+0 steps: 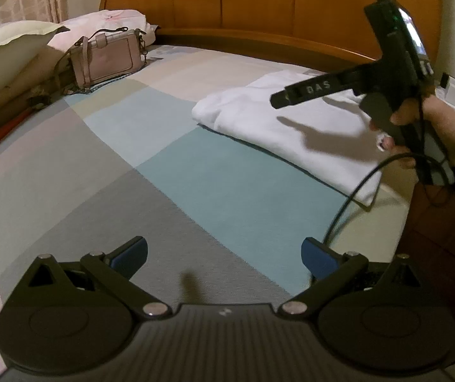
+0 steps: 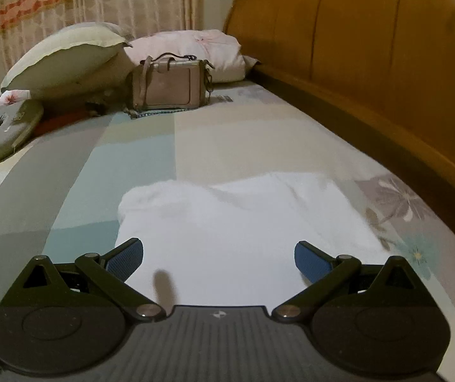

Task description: Fold clothes

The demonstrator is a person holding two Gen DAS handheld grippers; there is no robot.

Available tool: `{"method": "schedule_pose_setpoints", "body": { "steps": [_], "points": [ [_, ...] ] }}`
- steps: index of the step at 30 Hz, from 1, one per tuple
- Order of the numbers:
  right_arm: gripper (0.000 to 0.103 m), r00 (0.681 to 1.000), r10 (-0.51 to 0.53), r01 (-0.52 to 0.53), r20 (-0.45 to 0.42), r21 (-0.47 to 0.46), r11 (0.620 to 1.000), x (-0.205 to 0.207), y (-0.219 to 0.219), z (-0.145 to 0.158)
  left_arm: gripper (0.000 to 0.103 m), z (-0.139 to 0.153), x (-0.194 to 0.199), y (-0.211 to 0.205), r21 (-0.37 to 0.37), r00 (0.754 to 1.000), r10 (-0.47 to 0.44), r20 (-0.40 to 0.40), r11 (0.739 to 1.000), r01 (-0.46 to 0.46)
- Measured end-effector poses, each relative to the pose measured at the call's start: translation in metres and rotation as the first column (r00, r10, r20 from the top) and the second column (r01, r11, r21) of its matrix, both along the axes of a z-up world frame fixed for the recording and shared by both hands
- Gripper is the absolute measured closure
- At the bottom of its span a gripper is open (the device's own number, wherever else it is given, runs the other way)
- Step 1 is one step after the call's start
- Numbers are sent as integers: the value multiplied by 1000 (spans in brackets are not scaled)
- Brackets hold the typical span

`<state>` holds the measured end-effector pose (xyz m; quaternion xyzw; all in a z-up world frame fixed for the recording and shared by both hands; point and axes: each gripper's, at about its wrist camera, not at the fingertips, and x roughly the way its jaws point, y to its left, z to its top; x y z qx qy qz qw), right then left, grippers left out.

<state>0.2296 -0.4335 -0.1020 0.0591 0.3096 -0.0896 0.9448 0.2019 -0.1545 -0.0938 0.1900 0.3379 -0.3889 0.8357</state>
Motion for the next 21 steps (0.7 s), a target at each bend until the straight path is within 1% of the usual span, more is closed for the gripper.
{"method": "schedule_pose_setpoints", "body": {
  "steps": [3,4,6,8,10,13,15,18,21],
  "points": [
    [0,998,-15,16,-55,19,1000,13,-15,-18,1,1,0,2,-7,1000,-5,-2,1000,5],
    [0,999,-3,4,-47,22,1000,13,-19,-22,1,1,0,3,-10,1000,-4,-2,1000,4],
    [0,999,12,-11,-41,22,1000,10,-21,-19,1,3,0,5,-16,1000,-2,-1,1000,2],
    [0,999,-10,12,-46,30,999,3,-20,-9,1,4,1,6,-27,1000,-3,-5,1000,3],
    [0,999,-19,20,-26,34,999,-12,-19,-1,1,5,2,6,-45,1000,-7,-13,999,6],
    [0,998,-60,60,-30,16,998,-37,-15,3,1,7,3,5,-72,1000,-16,-23,997,14],
    [0,995,-85,86,-46,18,996,-56,-11,4,1,8,1,4,-76,999,-22,-23,997,21],
    [0,991,-113,116,-67,43,992,-87,-1,5,1,10,-4,3,-76,999,-20,-24,997,19],
    [0,987,-133,141,-91,78,987,-114,13,3,1,11,-8,3,-89,999,-18,-46,996,14]
  ]
}}
